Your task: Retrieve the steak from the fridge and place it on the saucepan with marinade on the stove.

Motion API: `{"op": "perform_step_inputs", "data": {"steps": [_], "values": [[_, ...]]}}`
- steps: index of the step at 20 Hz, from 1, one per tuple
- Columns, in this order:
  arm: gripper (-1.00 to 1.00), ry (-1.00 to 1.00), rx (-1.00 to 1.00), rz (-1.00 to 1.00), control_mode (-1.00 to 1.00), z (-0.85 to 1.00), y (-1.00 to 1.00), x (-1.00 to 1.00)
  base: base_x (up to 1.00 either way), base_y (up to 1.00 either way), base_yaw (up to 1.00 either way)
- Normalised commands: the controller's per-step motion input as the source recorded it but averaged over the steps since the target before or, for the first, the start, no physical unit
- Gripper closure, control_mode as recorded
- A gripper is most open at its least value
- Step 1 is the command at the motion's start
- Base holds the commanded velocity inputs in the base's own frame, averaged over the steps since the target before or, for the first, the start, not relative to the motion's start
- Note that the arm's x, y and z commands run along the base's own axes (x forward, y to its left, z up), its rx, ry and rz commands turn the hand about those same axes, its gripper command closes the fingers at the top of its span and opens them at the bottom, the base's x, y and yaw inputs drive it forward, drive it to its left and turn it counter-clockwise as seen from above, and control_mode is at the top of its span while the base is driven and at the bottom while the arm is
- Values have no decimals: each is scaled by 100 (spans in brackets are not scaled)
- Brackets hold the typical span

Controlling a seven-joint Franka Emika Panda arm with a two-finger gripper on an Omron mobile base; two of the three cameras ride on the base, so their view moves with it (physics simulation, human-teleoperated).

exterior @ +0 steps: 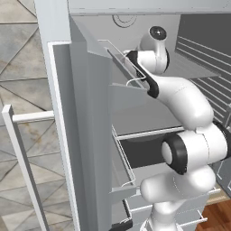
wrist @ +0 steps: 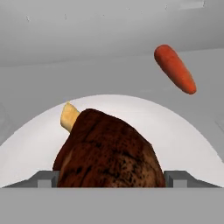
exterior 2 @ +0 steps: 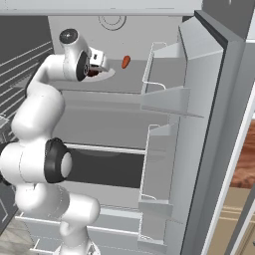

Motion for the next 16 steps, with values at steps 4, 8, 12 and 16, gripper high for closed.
{"op": "perform_step_inputs", "data": {"steps": [4, 8, 12, 16], "values": [[100, -7, 0, 3, -100, 7, 0, -82, 0, 0, 0], [100, -1, 0, 0, -100, 3, -1, -100, 0, 0, 0], [100, 0, 0, 0, -100, 4, -12, -100, 0, 0, 0], [100, 0, 0, 0, -100, 4, -12, -100, 0, 0, 0]]}}
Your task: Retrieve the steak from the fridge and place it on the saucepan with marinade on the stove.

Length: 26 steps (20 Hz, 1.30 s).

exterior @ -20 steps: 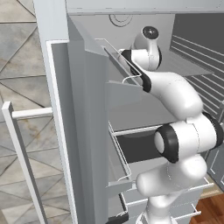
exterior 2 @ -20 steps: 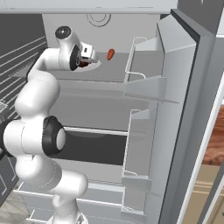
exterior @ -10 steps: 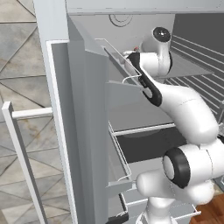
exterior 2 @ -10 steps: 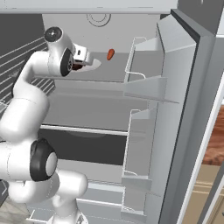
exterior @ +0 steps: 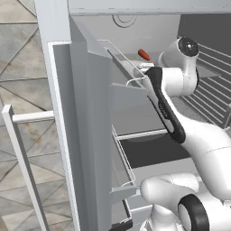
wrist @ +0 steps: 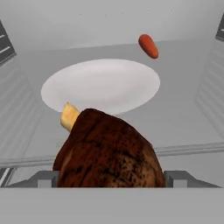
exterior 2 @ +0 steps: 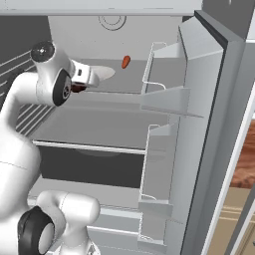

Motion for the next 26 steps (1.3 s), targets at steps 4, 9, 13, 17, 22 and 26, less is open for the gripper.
{"op": "perform_step_inputs", "data": {"steps": [4, 9, 13, 17, 22, 26], "values": [[100, 0, 0, 0, -100, 4, -11, -100, 0, 0, 0], [100, 1, 0, 0, -100, 4, -1, -100, 0, 0, 0], [100, 5, 0, 0, -100, 3, 0, -100, 0, 0, 0], [100, 13, 0, 0, -100, 0, 0, -84, 0, 0, 0], [100, 16, 0, 0, -100, 3, 0, -60, 0, 0, 0], [100, 17, 0, 0, -100, 5, 0, -46, 0, 0, 0]]}}
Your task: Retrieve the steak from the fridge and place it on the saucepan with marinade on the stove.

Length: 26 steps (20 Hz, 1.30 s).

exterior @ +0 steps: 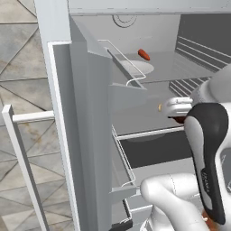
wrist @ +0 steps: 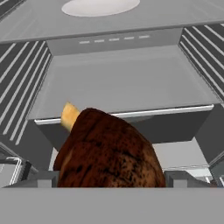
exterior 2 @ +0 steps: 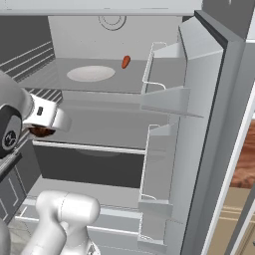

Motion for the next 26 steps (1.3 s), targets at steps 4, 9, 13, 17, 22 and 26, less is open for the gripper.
{"op": "perform_step_inputs", "data": {"steps": [4, 9, 13, 17, 22, 26], "values": [[100, 17, 0, 0, -100, 2, 0, -31, 0, 0, 0], [100, 14, 0, 0, -100, 0, 0, -18, 0, 0, 0], [100, 6, 0, 0, -100, 0, 0, -3, 0, 0, 0], [100, 2, 0, 0, -100, 0, 0, 0, 0, 0, 0], [100, 0, 0, 0, 100, 0, 0, 0, -10, 0, 0], [100, 0, 0, 0, 100, 0, 0, 0, -79, 0, 0]]}}
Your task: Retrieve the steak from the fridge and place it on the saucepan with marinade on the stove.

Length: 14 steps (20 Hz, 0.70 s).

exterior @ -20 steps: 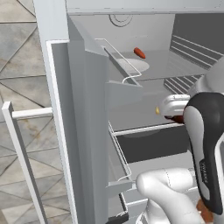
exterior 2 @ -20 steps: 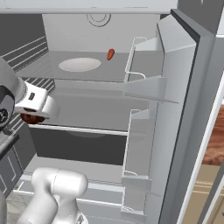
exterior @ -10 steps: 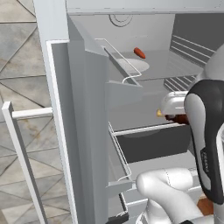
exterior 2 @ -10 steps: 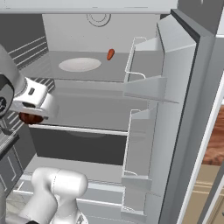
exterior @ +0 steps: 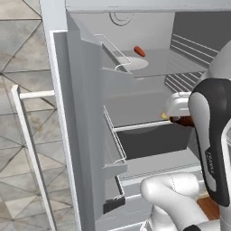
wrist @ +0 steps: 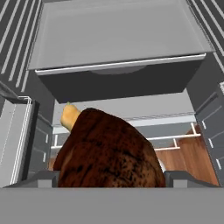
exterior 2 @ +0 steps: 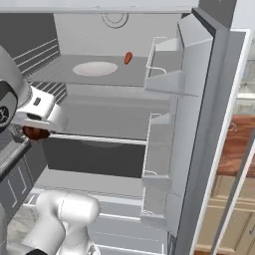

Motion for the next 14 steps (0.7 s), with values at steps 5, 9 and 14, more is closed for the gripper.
{"op": "perform_step_inputs", "data": {"steps": [5, 9, 14], "values": [[100, 0, 0, 0, 100, 0, 0, 0, -100, 0, 0], [100, 0, 0, 0, 100, 0, 0, 0, -100, -2, 0], [100, 0, 0, 0, 100, 0, 0, 0, -100, -10, 0]]}}
